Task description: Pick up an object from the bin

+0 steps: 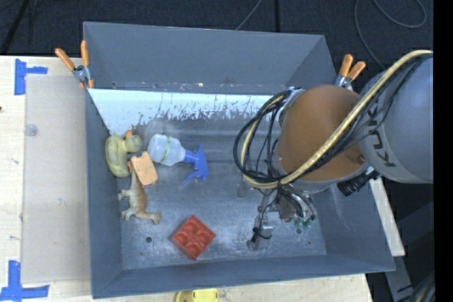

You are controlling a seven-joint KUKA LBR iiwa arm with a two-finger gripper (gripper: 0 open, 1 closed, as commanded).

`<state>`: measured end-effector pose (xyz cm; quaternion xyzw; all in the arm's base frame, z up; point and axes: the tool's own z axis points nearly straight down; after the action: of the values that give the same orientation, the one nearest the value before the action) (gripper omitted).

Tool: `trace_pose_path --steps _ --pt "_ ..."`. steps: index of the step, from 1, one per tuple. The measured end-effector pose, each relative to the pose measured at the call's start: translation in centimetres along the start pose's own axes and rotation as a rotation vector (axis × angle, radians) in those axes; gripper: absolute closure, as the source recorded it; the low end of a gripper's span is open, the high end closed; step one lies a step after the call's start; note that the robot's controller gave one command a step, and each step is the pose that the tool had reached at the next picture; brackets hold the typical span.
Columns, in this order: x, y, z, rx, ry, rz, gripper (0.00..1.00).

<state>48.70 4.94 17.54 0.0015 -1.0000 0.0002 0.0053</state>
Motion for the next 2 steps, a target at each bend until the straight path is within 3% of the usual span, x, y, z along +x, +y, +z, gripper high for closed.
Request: trace_pose_path --steps 1,2 --pt "-0.2 0.0 -0.4 0.000 -0.008 0.001 0.00" --pt "-0.8 2.4 3.6 0.000 -0.013 -0.037 0.00"
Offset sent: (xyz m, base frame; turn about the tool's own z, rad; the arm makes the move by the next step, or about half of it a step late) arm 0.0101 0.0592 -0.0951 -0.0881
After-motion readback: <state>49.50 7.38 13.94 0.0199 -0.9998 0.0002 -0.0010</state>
